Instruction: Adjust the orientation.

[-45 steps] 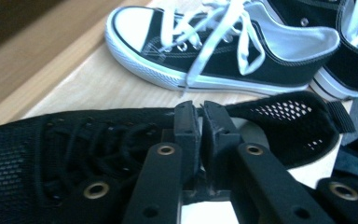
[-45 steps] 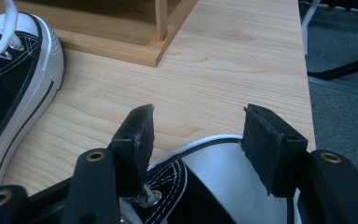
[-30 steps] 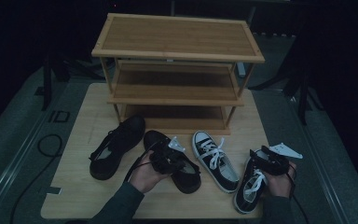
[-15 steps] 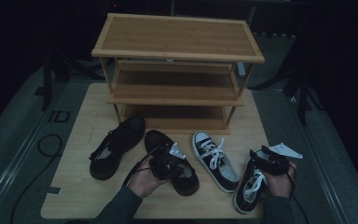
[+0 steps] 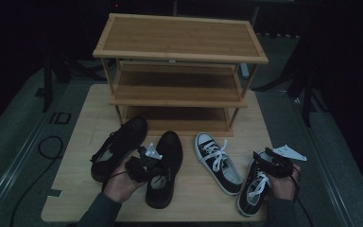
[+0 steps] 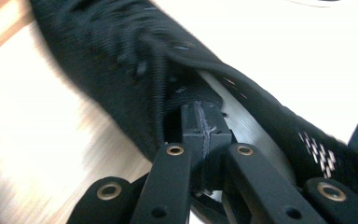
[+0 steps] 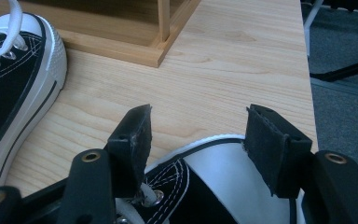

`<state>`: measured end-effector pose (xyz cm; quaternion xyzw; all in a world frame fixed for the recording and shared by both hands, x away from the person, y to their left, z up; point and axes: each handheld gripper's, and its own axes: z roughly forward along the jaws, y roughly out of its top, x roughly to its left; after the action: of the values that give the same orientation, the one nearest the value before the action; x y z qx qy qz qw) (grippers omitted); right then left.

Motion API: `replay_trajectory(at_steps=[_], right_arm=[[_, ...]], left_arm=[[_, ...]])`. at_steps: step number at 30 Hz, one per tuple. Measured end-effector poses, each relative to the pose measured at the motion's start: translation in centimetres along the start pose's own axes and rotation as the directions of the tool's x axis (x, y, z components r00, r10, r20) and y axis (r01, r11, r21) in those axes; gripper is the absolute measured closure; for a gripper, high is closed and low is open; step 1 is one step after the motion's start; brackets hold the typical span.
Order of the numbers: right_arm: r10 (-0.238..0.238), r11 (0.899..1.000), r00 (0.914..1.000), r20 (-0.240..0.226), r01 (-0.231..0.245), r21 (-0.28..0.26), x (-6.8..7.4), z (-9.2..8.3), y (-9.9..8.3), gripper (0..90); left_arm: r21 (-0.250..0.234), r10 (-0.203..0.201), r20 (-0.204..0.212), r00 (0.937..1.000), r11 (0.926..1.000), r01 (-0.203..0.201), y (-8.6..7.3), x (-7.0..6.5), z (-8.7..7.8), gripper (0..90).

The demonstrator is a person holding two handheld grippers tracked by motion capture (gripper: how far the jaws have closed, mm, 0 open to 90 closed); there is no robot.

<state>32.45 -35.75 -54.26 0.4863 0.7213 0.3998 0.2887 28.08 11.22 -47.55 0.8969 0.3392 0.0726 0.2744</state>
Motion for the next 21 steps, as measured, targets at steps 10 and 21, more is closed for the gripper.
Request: replay_trajectory(at_steps=[10,21], right_arm=[[0.003,1.0,1.0,0.0,-0.003,0.0,0.0,0.0,0.0,41.2],[0.0,1.0,1.0,0.001,0.0,-0.001,0.0,0.0,0.0,41.2]], left_arm=[[-0.035,-0.082,-0.083,0.9931,0.9962,0.08,-1.1,2.6,-1.5,90.0],[-0.116,-0.041,-0.116,0.9924,0.9929,0.027,-1.2,1.7,-3.2,82.9]])
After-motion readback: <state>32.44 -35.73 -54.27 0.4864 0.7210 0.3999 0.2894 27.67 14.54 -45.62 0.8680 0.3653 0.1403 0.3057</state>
